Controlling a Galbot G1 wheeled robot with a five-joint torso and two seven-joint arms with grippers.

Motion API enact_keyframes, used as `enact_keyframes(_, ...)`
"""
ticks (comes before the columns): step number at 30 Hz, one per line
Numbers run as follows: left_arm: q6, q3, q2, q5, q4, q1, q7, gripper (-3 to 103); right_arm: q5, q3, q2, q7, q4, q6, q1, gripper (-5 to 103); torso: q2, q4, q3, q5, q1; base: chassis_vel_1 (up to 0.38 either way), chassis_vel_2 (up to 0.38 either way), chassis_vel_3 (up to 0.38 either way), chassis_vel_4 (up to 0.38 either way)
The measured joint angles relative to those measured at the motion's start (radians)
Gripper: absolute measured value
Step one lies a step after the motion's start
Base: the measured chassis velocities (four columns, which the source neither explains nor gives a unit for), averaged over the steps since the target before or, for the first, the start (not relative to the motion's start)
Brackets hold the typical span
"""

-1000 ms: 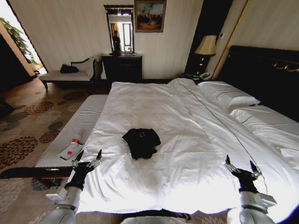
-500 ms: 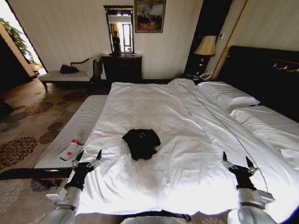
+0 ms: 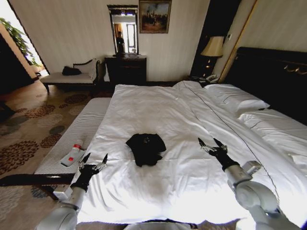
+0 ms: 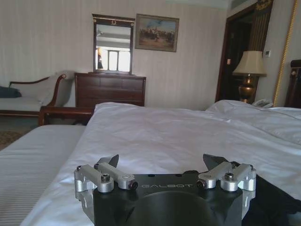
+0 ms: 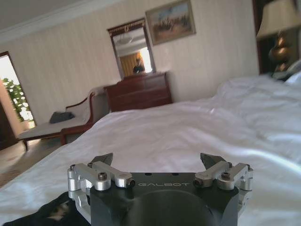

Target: Fold the clothes on the bed.

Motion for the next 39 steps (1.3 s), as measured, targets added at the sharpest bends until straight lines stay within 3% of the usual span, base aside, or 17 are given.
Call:
enact_keyframes(11, 0.075, 0.092, 0.213, -0.163, 0.065, -0.109, -0.008, 100, 0.262, -0.248, -0.128, 0.035, -0.209, -0.085, 0.282, 100, 0.0, 0.0003, 0.0, 0.0001, 0.0, 0.0, 0.0, 0.0, 0.0)
enact_keyframes(18, 0.078, 0.1, 0.258, -0.194, 0.078, -0.103, -0.006, 100, 0.439, -0.431, -0.106, 0.057, -0.378, -0.201, 0.544, 100, 0.0, 0.001, 0.0, -0.0001, 0.0, 0.0, 0.0, 0.0, 0.0)
enact_keyframes(21, 0.078, 0.118, 0.28, -0.201, 0.078, -0.101, 0.001, 100, 0.492, -0.521, -0.07, 0.057, -0.499, -0.249, 0.666, 100, 0.0, -0.0002, 0.0, 0.0, 0.0, 0.0, 0.0, 0.0, 0.0)
enact_keyframes(28, 0.077, 0.116, 0.297, -0.22, 0.08, -0.097, 0.002, 100, 0.493, -0.638, -0.012, 0.026, -0.66, -0.28, 0.834, 100, 0.0, 0.0007, 0.0, -0.0004, 0.0, 0.0, 0.0, 0.0, 0.0)
enact_keyframes(39, 0.083, 0.059, 0.351, -0.288, 0.033, -0.066, -0.014, 100, 0.42, -0.728, 0.091, -0.044, -0.82, -0.287, 0.938, 100, 0.0, 0.0006, 0.0, -0.0002, 0.0, 0.0, 0.0, 0.0, 0.0)
